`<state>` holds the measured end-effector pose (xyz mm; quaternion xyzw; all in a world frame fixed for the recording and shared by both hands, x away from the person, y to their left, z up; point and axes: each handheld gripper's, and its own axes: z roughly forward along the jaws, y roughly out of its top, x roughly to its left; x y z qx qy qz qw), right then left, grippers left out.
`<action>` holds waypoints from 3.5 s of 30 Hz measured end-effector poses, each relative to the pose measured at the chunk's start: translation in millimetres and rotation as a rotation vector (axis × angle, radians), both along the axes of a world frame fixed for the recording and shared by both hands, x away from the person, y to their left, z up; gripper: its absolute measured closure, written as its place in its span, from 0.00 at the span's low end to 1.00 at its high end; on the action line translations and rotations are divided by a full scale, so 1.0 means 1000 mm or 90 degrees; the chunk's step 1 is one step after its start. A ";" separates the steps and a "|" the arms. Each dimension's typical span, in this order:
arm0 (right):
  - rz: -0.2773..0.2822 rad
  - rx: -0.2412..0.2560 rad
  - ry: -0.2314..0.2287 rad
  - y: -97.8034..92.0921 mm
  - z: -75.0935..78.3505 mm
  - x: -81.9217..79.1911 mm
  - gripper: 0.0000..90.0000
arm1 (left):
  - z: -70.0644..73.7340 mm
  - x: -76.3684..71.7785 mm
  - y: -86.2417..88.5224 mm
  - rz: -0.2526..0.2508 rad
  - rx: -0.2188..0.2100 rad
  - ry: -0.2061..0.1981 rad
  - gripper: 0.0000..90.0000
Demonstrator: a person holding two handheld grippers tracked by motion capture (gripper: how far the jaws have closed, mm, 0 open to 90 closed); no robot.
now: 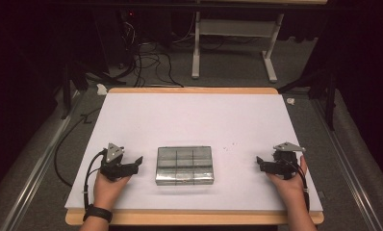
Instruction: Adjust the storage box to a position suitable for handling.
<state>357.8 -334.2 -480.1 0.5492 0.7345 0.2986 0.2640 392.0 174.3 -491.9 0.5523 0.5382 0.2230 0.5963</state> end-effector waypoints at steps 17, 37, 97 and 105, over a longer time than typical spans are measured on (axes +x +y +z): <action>0.032 0.035 -0.045 -0.003 0.004 -0.008 0.24 | 0.000 0.000 0.000 -0.020 -0.006 0.026 0.29; 0.081 0.078 0.005 0.034 0.011 0.013 0.51 | 0.000 -0.002 0.001 -0.061 -0.011 0.045 0.33; 0.150 0.035 0.049 0.081 0.025 0.035 0.95 | -0.001 -0.004 -0.003 -0.079 0.002 0.041 0.32; 0.125 0.030 0.039 0.054 0.029 0.006 0.95 | -0.002 -0.004 -0.003 -0.081 0.012 0.043 0.32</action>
